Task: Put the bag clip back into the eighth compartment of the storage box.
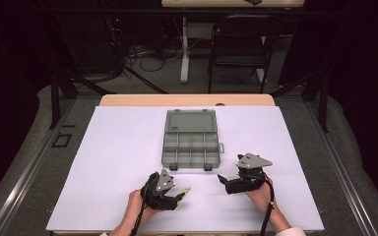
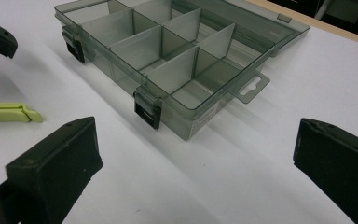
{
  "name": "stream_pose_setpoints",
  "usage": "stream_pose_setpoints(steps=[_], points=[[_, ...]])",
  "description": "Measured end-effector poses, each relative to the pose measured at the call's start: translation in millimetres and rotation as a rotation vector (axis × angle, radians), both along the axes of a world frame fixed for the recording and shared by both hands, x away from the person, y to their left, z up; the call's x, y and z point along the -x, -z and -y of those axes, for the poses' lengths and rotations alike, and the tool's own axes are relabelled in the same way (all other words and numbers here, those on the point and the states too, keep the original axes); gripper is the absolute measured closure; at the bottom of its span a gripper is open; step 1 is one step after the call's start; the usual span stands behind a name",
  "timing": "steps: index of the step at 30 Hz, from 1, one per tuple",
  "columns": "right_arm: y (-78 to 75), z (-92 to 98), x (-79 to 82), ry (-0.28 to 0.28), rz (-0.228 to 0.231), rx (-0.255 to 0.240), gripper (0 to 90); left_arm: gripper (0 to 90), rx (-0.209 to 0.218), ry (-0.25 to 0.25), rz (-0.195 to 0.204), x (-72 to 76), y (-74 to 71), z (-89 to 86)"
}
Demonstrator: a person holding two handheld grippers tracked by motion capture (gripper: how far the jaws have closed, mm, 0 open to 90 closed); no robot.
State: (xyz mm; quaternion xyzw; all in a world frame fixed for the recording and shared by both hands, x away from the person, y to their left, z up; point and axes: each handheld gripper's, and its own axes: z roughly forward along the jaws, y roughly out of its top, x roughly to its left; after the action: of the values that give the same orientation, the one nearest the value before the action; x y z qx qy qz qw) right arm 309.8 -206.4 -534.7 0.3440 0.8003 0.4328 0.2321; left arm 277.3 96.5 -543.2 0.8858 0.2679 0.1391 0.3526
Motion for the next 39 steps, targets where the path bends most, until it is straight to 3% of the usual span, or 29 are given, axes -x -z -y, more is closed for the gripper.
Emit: stream_pose_setpoints(steps=[11, 25, 39], points=[[-0.1, 0.0, 0.2, -0.003, -0.001, 0.001, 0.0, 59.4, -0.005, 0.053, -0.035, 0.0, 9.2, 8.5], [-0.1, -0.6, 0.4, -0.009, 0.000, 0.004, 0.0, 78.4, 0.005, 0.067, -0.054, -0.7, 14.2, 9.7], [0.3, -0.1, 0.2, -0.008, -0.003, 0.004, 0.0, 79.7, 0.035, 0.056, -0.039, -2.1, 9.0, 2.4]])
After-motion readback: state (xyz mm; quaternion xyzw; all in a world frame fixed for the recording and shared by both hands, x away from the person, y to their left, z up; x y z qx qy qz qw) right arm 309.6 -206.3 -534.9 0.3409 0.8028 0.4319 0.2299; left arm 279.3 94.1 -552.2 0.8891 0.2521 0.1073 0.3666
